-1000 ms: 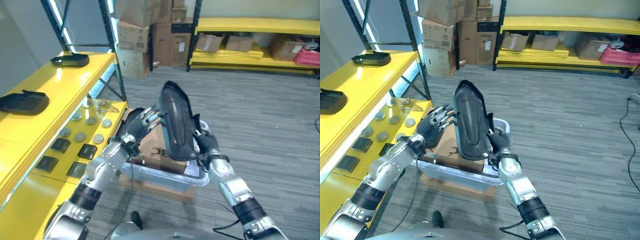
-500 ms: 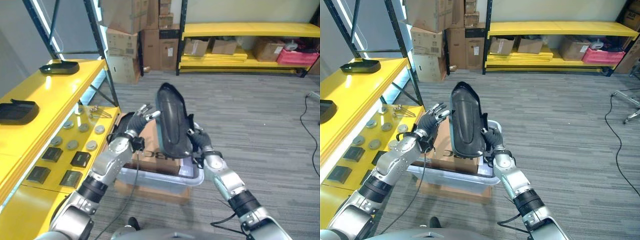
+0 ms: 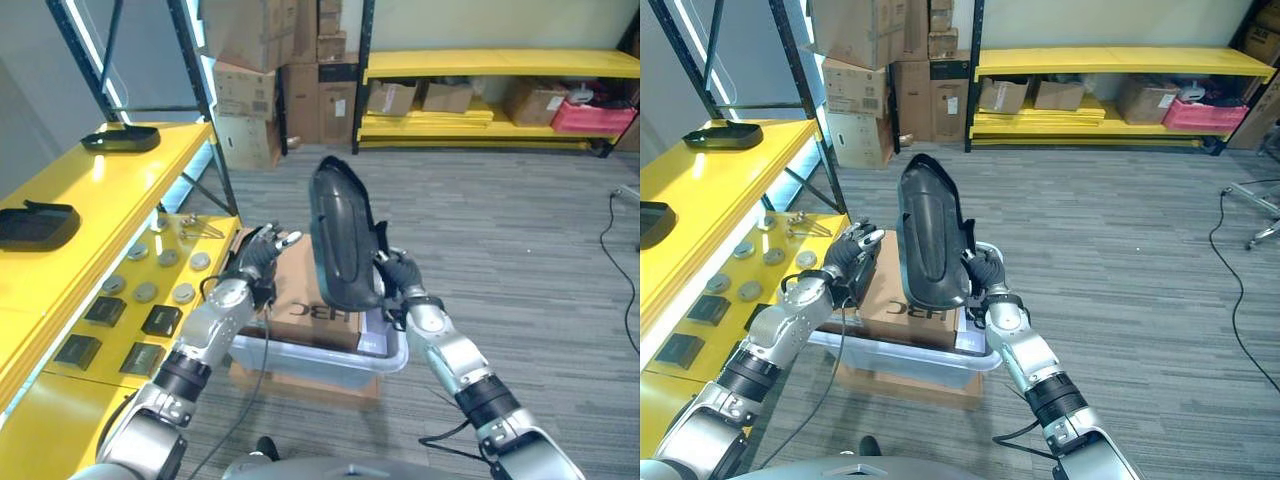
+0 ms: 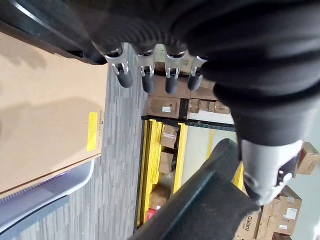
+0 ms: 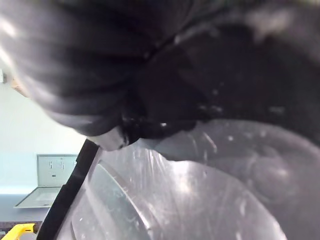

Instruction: Move parts from the plastic box to the shelf.

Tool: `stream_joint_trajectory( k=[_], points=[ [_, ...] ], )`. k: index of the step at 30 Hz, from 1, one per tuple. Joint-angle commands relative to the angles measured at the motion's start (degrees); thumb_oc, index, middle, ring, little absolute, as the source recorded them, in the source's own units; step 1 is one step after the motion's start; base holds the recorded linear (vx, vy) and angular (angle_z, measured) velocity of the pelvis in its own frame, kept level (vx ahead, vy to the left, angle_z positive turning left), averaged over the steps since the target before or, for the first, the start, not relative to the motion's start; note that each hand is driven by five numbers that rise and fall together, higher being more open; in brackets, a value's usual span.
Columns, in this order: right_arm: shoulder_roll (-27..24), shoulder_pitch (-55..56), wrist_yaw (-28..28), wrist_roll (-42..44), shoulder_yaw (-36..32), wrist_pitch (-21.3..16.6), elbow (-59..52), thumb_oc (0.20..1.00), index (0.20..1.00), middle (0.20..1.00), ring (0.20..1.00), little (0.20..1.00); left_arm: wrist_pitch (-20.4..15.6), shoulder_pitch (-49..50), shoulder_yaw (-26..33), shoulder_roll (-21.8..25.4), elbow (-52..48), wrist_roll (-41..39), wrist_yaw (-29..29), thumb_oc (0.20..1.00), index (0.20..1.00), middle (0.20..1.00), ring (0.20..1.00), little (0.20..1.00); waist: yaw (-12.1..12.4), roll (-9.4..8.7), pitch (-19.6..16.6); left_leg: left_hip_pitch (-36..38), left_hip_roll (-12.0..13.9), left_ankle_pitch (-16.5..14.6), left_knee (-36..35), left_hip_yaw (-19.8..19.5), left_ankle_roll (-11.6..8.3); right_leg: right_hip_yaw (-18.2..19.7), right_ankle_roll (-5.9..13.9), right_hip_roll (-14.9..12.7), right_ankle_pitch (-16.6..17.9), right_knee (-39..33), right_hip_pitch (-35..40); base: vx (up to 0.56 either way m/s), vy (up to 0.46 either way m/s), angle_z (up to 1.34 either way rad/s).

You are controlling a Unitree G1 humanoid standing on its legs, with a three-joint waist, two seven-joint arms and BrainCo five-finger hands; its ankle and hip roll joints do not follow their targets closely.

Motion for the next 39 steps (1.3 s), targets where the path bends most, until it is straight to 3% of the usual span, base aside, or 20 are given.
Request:
stream_joint_trajectory(
  k=[1,10,18,22,25,26,27,39],
  points=[
    [2.53,-7.78,0.84,-1.61,-2.87,-4.36,-1.27,0.2,0.2,0.2,0.2,0.2,-3.06,-5.85,-0.62,-1.12,2.55,1.26,-3.43,1.0,1.0,1.0,1.0,1.0,1.49,-0.52,-0.41,5.15,1.97,-10.67,4.74,-1.52,-2.82,-2.26,-0.33,1.63,-2.6,1.21,-3.07,0.0,0.0,0.0],
    [3.68,-9.7,2.76,-2.85,-0.81,-4.17,0.9,0.2,0.2,0.2,0.2,0.2,-0.18,-7.57,-6.13,-3.09,-0.56,-3.52,-8.01,1.0,1.0,1.0,1.0,1.0,1.29,-0.6,-0.11,5.16,1.73,-10.8,4.9,-1.79,-2.75,-2.23,-0.22,1.58,-2.42,1.52,-3.22,0.0,0.0,0.0],
    [4.29,-11.03,3.41,-2.63,0.91,-2.77,1.15,0.2,0.2,0.2,0.2,0.2,-1.43,-8.59,-9.71,-4.23,-4.28,-4.23,-8.5,1.0,1.0,1.0,1.0,1.0,0.85,-0.78,0.04,5.35,1.75,-10.94,4.87,-1.5,-2.71,-2.06,-0.16,1.44,-2.49,1.9,-3.49,0.0,0.0,0.0],
    [4.29,-11.15,3.34,-2.39,1.14,-1.84,0.34,0.2,0.2,0.2,0.2,0.2,-2.72,-10.1,-9.55,-1.95,-7.46,6.77,-10.53,1.0,1.0,1.0,1.0,1.0,0.88,-0.68,-0.03,5.43,1.67,-10.95,4.87,-1.3,-2.69,-2.09,-0.11,1.43,-2.67,1.98,-3.39,0.01,0.007,-0.05],
    [4.36,-11.23,3.51,-2.25,1.11,-1.99,0.34,0.2,0.2,0.2,0.2,0.2,-0.73,-10.79,-9.93,-0.76,-8.45,9.12,-12.69,1.0,1.0,1.0,1.0,1.0,0.93,-0.63,-0.18,5.43,1.64,-10.94,4.81,-1.42,-2.75,-2.08,-0.05,1.42,-2.74,1.94,-3.31,0.01,0.006,-0.07],
    [4.29,-11.38,3.7,-2.01,1.09,-1.69,-0.05,0.2,0.2,0.2,0.2,0.2,0.78,-11.25,-10.27,-0.11,-8.85,9.8,-13.11,0.278,0.278,0.278,0.278,0.278,0.86,-0.61,-0.25,5.45,1.6,-10.96,4.73,-1.44,-2.75,-1.99,0.03,1.4,-2.77,1.97,-3.39,0.01,0.009,-0.03],
    [4.21,-11.33,3.88,-1.79,1.1,-1.67,-0.14,0.2,0.2,0.2,0.2,0.2,1.03,-11.45,-10.63,0.04,-8.82,9.89,-12.93,0.2,0.2,0.2,0.2,0.2,0.78,-0.62,-0.29,5.45,1.6,-10.95,4.72,-1.44,-2.75,-1.93,0.04,1.4,-2.75,1.97,-3.4,0.0,0.0,0.0],
    [5.56,-11.96,2.97,-0.83,2.09,-1.0,-0.34,0.2,0.2,0.2,0.2,0.2,1.51,-10.92,-12.92,-1.36,-7.96,6.09,-8.95,0.2,0.2,0.2,0.2,0.2,0.67,-0.5,-0.29,5.83,1.39,-10.91,4.3,-1.47,-2.55,-1.71,-0.06,1.4,-2.66,1.84,-3.28,0.0,0.0,0.0]
  ],
)
